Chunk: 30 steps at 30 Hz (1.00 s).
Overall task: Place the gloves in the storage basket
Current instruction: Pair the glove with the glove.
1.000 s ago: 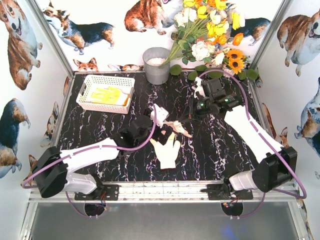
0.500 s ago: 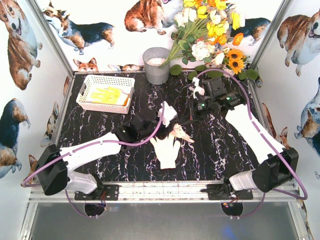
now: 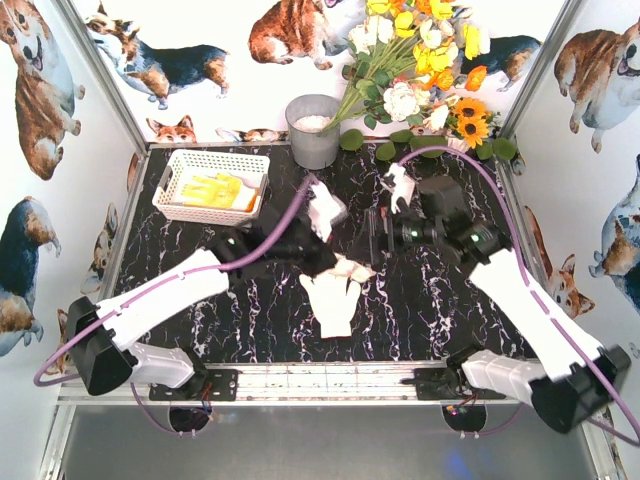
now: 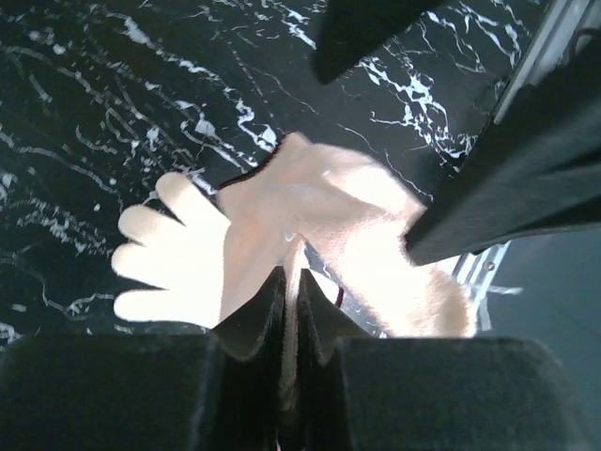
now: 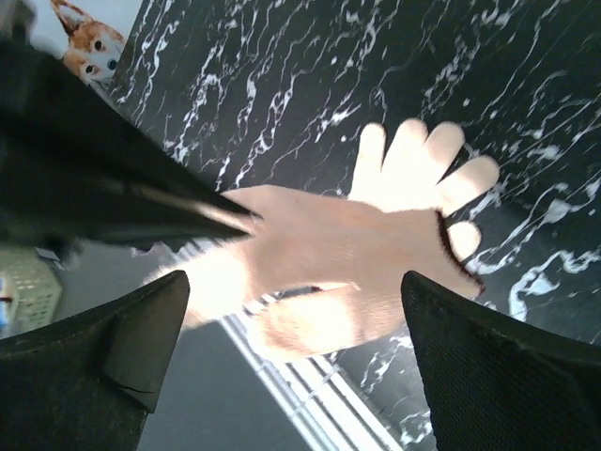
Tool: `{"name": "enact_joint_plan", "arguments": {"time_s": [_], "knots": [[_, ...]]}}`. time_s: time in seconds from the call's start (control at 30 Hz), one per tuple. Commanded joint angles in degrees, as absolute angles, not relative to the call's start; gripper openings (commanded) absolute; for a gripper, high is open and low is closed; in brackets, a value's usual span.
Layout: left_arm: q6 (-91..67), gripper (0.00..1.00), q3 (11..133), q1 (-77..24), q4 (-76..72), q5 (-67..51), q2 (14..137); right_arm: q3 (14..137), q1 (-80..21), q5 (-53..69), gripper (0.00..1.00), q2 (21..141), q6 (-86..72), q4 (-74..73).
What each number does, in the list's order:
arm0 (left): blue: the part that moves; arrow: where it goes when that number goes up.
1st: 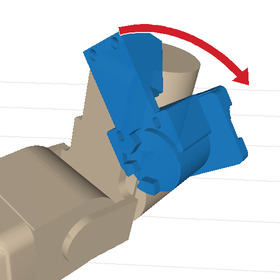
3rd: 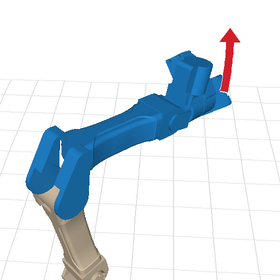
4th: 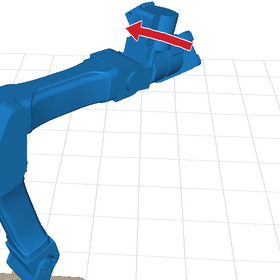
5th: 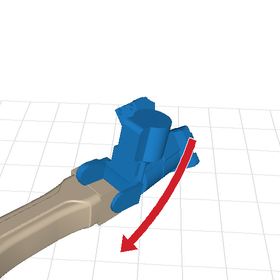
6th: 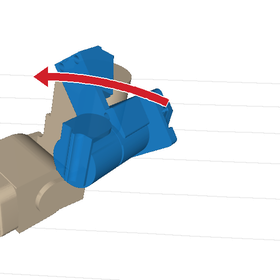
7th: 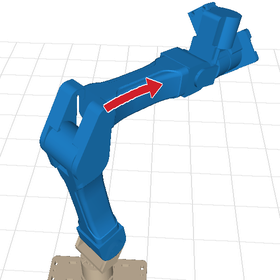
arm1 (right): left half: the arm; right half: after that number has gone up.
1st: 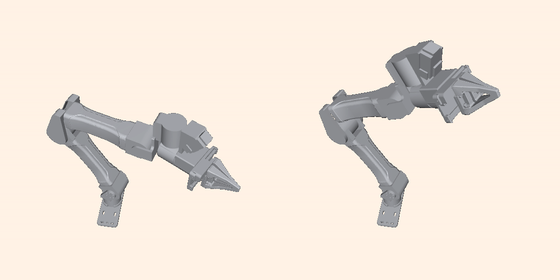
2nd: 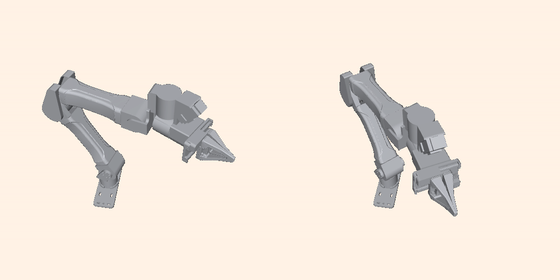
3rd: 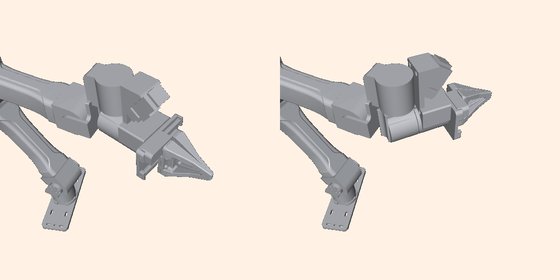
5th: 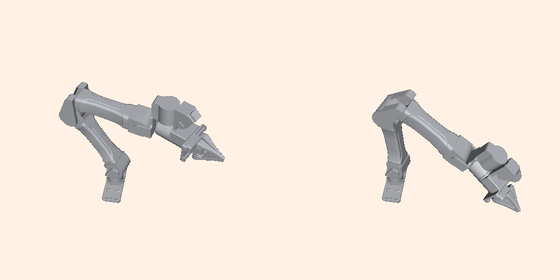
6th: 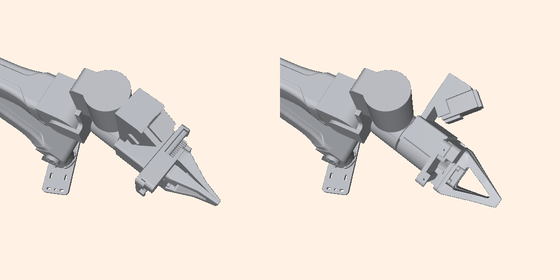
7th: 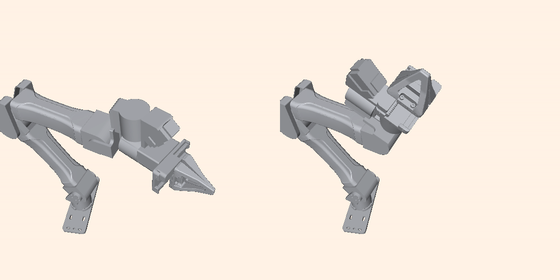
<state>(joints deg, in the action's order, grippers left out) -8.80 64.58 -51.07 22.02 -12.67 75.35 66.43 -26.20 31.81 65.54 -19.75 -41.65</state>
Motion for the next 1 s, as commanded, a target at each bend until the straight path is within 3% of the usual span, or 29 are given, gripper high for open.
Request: {"name": "enact_joint_plan", "arguments": {"time_s": [0.0, 0.37, 0.67, 0.97], "knots": [[-17.04, 0.00, 68.57, -44.67, 34.57, -22.00, 75.68, 60.32, -26.75, 28.70, 1.00, 59.41, -14.65, -28.03], [-22.50, 0.00, 74.08, -39.90, 44.65, -27.18, 73.66, 45.60, -35.58, 24.87, 1.00, 50.29, -7.89, -9.50], [-19.05, 0.00, 75.46, -39.83, 47.46, -32.33, 74.68, 41.80, -38.93, 25.33, 1.00, 53.22, -0.72, 1.26], [-11.91, 0.00, 77.81, -40.00, 51.20, -38.07, 74.42, 43.99, -39.41, 38.00, 0.97, 63.42, -2.14, 9.66]]}}
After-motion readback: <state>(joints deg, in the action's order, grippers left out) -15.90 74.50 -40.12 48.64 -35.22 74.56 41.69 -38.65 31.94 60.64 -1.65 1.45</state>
